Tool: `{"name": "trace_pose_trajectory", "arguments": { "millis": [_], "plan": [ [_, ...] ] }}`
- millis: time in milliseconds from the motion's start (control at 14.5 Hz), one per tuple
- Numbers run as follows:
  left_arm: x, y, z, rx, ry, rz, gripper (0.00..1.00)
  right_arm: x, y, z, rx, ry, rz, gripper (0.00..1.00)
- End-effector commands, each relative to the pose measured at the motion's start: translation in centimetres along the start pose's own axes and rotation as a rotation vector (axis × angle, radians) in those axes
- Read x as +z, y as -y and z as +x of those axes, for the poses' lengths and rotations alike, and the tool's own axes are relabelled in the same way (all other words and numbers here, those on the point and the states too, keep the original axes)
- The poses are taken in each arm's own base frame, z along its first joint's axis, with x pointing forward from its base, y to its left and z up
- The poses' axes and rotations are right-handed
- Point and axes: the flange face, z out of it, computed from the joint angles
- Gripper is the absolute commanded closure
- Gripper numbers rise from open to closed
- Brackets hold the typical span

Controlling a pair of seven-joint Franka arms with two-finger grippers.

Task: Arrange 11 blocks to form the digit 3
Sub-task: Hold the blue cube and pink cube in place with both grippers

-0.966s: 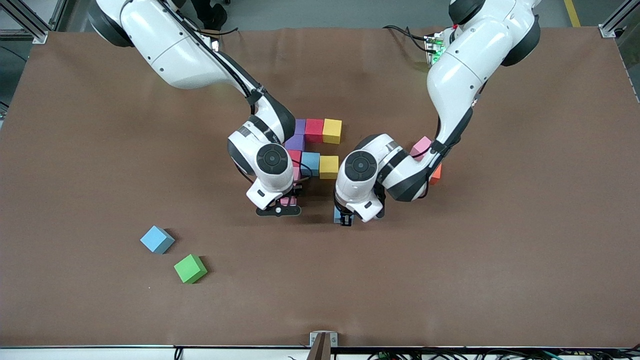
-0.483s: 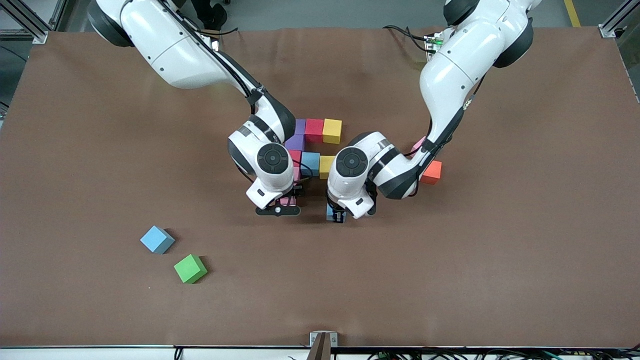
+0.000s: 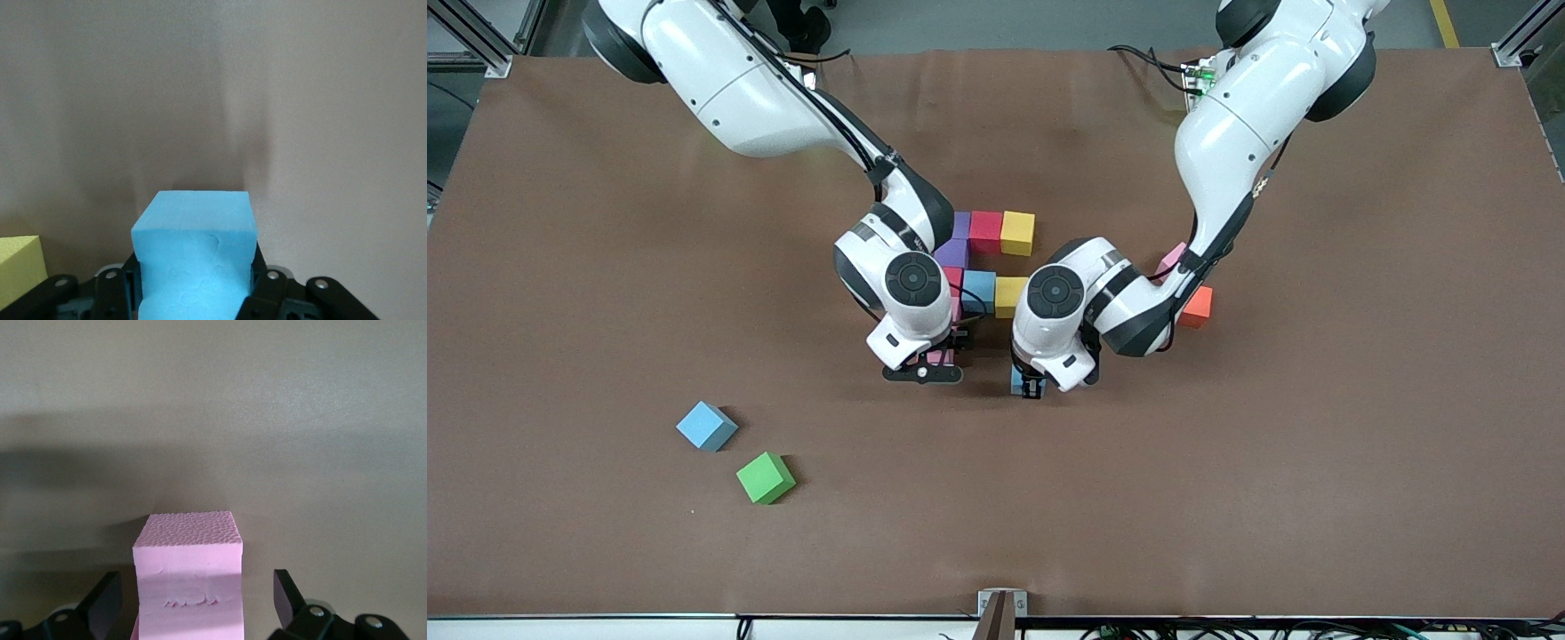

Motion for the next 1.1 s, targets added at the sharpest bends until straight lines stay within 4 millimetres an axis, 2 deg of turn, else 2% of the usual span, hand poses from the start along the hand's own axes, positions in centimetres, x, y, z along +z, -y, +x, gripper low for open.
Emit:
{"name": "trace_pose_trajectory", "arguments": {
  "millis": [0, 207, 1035],
  "plan": [
    [-0.1, -0.4, -0.2, -0.005, -0.001, -0.014, 0.56, -0.3, 0.2, -0.7, 0.01, -0.012, -0.004, 0.0],
    [-0.1, -0.4, -0.2, -0.005, -0.001, -0.014, 0.56, -0.5, 1.0, -0.9, 0.009, -0.024, 0.025, 0.0],
    [0.1, -0.4, 0.0, -0.006, -0.005, -0.01, 0.56, -0.5, 1.4, -1.0, 0.009, -0.029, 0.044, 0.0]
  ]
}}
